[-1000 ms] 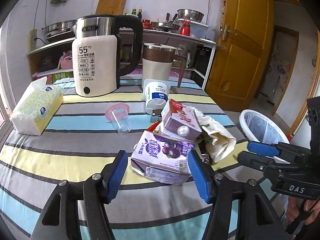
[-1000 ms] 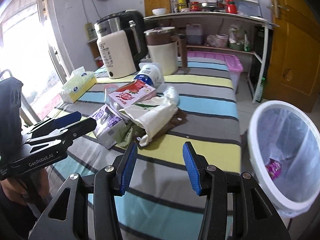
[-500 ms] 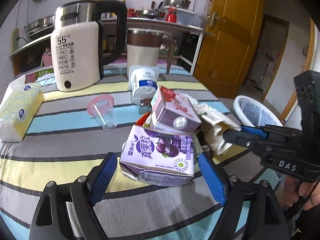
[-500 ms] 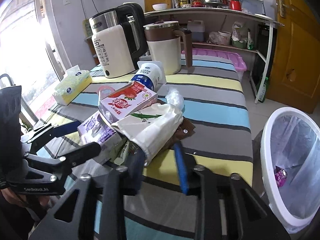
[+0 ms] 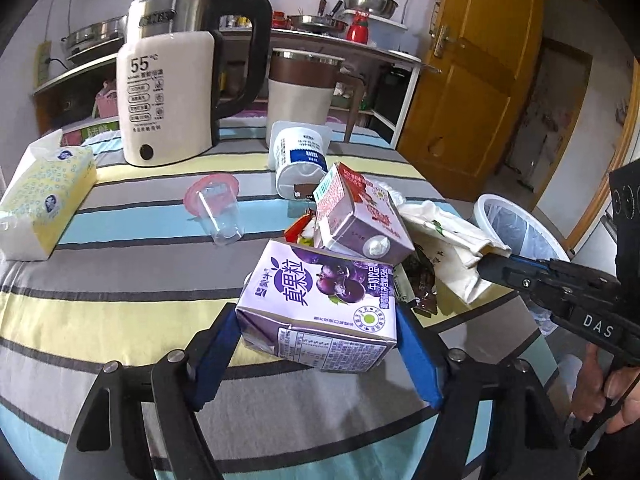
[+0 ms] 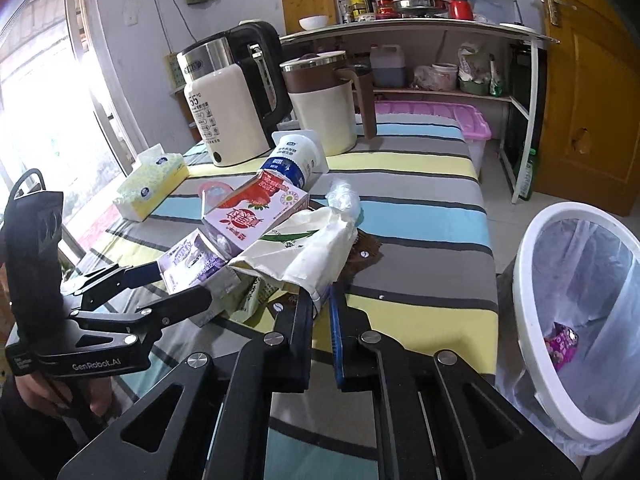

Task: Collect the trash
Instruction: 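Grasp the purple juice carton with the left tool while the right tool grasps the white paper bag, then carry the carton and paper bag over the bin and release both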

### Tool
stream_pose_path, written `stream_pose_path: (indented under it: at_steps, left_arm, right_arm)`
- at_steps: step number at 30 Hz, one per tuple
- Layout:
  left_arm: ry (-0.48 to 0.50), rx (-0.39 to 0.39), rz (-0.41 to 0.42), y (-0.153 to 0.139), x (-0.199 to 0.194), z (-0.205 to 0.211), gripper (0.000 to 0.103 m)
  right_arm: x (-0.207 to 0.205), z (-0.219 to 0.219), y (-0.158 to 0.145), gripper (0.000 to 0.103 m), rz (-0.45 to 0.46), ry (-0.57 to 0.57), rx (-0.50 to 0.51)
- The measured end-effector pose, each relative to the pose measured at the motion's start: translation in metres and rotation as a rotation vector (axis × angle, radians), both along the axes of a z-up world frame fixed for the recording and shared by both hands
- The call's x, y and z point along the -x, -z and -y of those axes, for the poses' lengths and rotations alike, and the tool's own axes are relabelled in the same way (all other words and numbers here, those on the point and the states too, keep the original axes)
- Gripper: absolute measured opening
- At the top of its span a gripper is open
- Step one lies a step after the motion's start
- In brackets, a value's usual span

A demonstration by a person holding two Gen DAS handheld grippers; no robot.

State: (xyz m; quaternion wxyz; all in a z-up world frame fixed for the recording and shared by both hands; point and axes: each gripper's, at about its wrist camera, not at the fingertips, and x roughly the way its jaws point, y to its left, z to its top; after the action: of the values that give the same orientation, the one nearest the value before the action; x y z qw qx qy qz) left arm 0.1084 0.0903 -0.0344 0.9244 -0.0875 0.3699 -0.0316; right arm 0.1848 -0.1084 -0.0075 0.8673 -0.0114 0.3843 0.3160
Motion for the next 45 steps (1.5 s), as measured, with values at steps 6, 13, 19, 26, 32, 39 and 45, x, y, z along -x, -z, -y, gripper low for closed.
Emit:
stream_pose_path:
  at_steps: [6, 13, 19, 26, 32, 39, 45]
  left_arm:
    - [-0.030, -0.002, 0.029, -0.008, 0.013, 0.000, 0.076]
    - [-0.024, -0.004, 0.063, -0.022, 0.029, 0.010, 0.076]
    - [0.014, 0.010, 0.085, -0.033, 0.032, 0.028, 0.076]
    - [0.056, 0.020, 0.103, -0.042, 0.029, 0.053, 0.076]
    - [0.104, 0.022, 0.118, -0.049, 0.021, 0.079, 0.076]
    - [0.166, 0.020, 0.133, -0.055, 0.006, 0.110, 0.076]
    - [0.221, 0.022, 0.140, -0.058, -0.009, 0.137, 0.076]
  right_arm:
    - [0.010, 0.013, -0.006, 0.008, 0.004, 0.014, -0.027]
    - [0.023, 0.032, -0.016, 0.008, 0.020, 0.043, -0.047]
    - [0.032, 0.050, -0.023, 0.008, 0.040, 0.075, -0.051]
    - [0.039, 0.077, -0.029, 0.008, 0.058, 0.130, -0.053]
    - [0.039, 0.104, -0.034, 0.008, 0.072, 0.193, -0.050]
    - [0.036, 0.138, -0.037, 0.008, 0.084, 0.276, -0.045]
    - [0.031, 0.167, -0.036, 0.008, 0.083, 0.347, -0.039]
